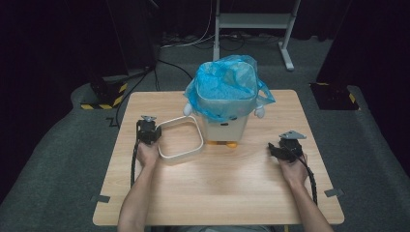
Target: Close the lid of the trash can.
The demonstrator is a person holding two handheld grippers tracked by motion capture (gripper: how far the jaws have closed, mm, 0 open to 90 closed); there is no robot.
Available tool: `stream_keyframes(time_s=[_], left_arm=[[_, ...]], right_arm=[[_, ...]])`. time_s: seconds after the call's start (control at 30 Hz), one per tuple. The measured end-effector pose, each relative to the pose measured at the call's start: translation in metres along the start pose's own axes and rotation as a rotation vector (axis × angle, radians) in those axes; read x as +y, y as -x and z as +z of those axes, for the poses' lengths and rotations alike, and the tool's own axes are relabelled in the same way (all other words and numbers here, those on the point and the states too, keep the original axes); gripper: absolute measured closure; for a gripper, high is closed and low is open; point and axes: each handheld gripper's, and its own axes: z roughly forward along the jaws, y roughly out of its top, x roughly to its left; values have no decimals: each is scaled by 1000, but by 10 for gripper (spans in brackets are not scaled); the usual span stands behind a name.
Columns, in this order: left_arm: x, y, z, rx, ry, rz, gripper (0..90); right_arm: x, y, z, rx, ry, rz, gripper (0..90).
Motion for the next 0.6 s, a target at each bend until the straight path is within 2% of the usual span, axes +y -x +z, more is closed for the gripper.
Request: stream_keyframes(time_s=[0.13,0.27,0.6], left_arm=[[0,-4,-1,-5,-9,-9,794],[1,-7,-3,-10,2,-25,795],[2,-22,-11,11,-7,-29,797]], right_arm=[[0,0,0,9,-3,0,408],[0,1,0,13,-2,-1,407],[0,1,0,15,-3,4,406]])
